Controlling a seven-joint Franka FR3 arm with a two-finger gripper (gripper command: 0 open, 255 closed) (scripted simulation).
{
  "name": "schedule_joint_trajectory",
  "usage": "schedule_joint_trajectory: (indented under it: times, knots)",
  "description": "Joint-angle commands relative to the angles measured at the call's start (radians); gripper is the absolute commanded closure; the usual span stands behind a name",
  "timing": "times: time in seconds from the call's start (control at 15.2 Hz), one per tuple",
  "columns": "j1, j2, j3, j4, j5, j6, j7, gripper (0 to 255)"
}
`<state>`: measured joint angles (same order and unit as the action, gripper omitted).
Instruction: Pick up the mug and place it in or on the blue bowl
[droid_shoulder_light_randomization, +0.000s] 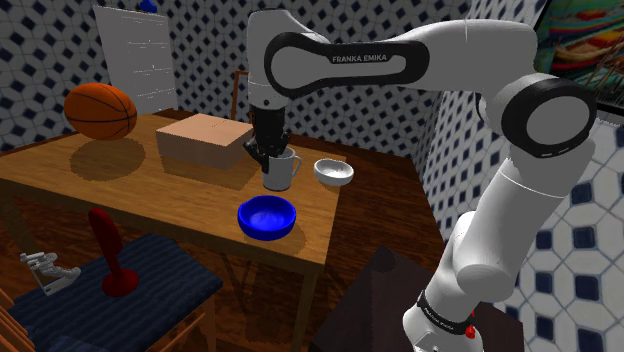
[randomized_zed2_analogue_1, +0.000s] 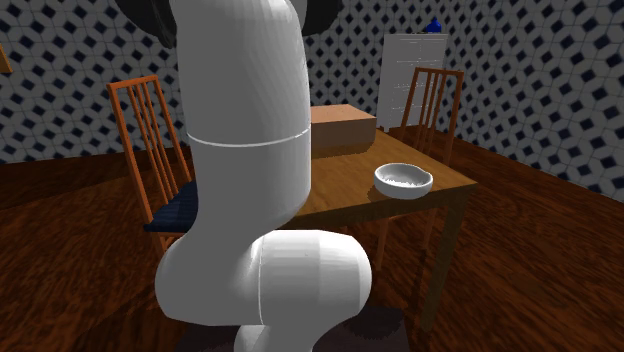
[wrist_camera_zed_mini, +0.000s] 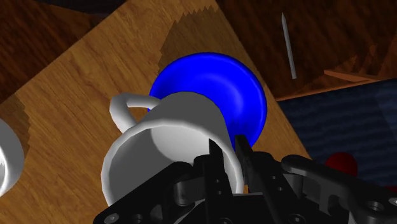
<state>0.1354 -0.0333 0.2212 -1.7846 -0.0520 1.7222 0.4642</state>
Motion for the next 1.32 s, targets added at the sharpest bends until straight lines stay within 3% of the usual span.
schedule_joint_trajectory:
  times: [0.0, 1.06, 1.25]
  knots:
    - [0.007, 0.008, 0.007, -0.005, -0.001, 0.012, 0.017, 255]
    - [0.007, 0.034, 0.008, -0.2, -0.011, 0.232, 0.033, 255]
    - [0.007, 0.034, 0.008, -0.2, -0.011, 0.232, 0.033, 255]
